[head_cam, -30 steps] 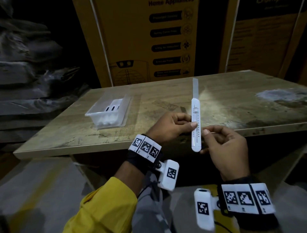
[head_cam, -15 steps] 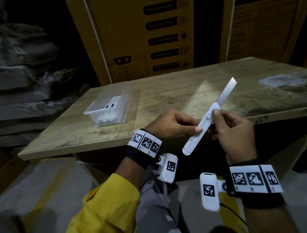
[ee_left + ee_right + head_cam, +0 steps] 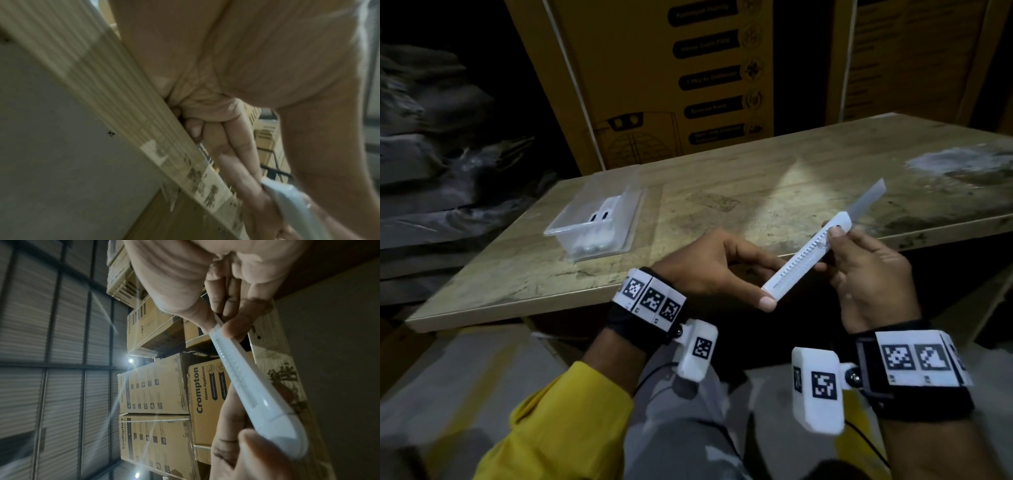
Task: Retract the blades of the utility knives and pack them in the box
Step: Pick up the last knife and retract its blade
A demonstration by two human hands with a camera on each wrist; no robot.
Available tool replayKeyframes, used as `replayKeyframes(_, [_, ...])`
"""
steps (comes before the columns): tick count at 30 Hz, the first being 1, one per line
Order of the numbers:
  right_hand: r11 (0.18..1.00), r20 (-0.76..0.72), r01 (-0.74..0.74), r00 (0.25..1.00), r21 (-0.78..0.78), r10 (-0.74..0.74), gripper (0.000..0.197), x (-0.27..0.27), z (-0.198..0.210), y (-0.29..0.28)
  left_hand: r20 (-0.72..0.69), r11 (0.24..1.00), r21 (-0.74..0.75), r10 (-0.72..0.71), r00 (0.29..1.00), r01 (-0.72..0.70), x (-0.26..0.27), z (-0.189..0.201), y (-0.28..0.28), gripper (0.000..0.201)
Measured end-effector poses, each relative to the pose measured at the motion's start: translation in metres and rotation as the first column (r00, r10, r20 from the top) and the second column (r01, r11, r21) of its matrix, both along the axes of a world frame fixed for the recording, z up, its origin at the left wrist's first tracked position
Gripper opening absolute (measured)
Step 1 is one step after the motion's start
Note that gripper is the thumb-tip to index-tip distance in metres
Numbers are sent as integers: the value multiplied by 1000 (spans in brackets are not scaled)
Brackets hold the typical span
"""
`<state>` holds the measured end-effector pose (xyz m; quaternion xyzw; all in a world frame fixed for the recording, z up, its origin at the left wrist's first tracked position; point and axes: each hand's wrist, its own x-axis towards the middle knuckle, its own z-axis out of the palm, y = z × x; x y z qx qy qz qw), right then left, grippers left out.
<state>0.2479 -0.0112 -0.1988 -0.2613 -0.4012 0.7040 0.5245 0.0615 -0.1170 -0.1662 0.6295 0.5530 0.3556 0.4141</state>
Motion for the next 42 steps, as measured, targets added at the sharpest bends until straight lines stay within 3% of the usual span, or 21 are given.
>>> replayKeyframes(8, [998, -90, -22, 996, -56, 17, 10, -5, 1, -5, -66, 999, 19, 51, 996, -50, 1, 5, -2, 63])
replayKeyframes(18, [986, -120, -145, 983, -77, 136, 18, 0, 8, -4, 52, 991, 1, 135, 990, -135, 2, -6, 2, 54])
replayKeyframes(23, [992, -44, -101, 994, -69, 98, 12, -5, 8, -9, 46, 988, 38, 146, 988, -148, 4, -4, 1, 51])
replayKeyframes(27, [996, 84, -79, 993, -41, 82, 23, -12, 8, -16, 55, 988, 51, 145, 988, -148, 5, -6, 1, 48])
replayKeyframes(33, [996, 62, -86, 994, -32, 88, 20, -8, 8, -13, 3, 969, 52, 243, 970, -243, 8, -5, -1, 37])
replayKeyframes(42, [993, 54, -103, 993, -50, 106, 20, -7, 7, -12, -29, 966, 61, 254, 967, -252, 11, -5, -2, 36])
